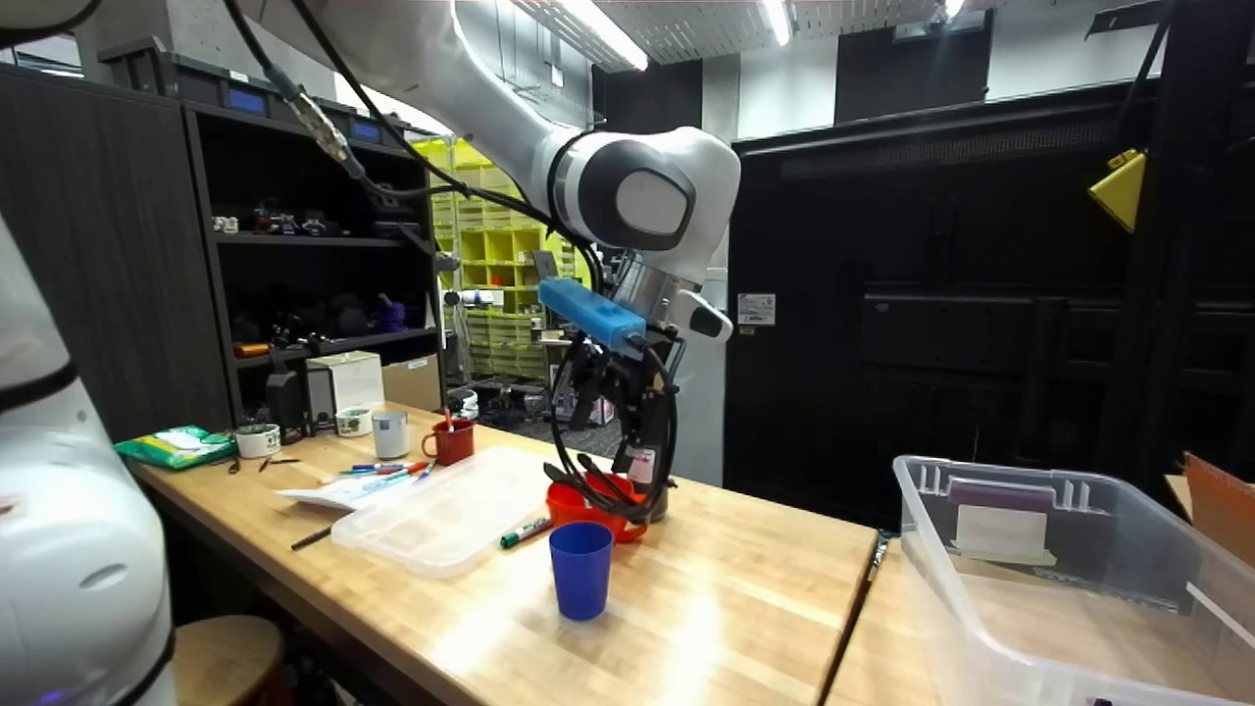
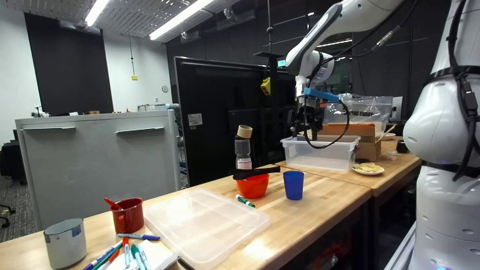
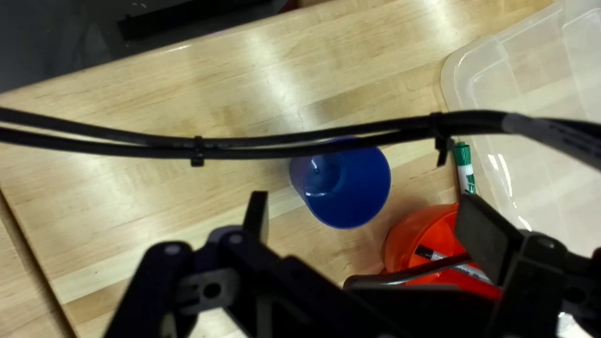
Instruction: Hang the blue cup on to the clamp on top of the orange jar
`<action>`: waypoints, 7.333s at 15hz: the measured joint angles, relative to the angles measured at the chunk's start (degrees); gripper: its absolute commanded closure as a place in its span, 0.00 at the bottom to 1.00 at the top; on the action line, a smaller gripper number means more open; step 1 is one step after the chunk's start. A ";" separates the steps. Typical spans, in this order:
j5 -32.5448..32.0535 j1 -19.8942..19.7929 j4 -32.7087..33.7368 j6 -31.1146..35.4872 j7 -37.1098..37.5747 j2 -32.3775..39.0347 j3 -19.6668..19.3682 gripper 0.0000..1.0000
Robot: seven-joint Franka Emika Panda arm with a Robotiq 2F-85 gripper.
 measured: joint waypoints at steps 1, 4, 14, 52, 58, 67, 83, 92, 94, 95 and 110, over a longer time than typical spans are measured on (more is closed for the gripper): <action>-0.04 -0.09 -0.49 1.50 0.61 0.00 0.33 0.00; -0.55 -0.26 -2.82 7.18 2.73 0.00 1.42 0.00; -13.68 -0.54 -13.59 15.12 14.91 -5.74 7.59 0.00; -16.43 -1.21 -6.01 17.27 -4.01 11.91 4.46 0.00; -16.43 -2.26 -4.67 17.33 -3.11 11.91 4.11 0.00; -16.43 -2.09 -4.76 17.91 0.45 13.13 4.76 0.00; -16.94 -0.82 -4.80 18.10 3.27 12.60 6.52 0.00; -16.94 -1.22 -4.80 18.91 5.15 14.43 5.90 0.00; -16.94 -1.17 -4.80 19.26 5.34 14.60 5.93 0.00; -16.94 -1.14 -4.80 19.38 5.43 14.63 5.98 0.00; -13.77 0.14 -3.67 20.07 2.61 15.47 7.42 0.00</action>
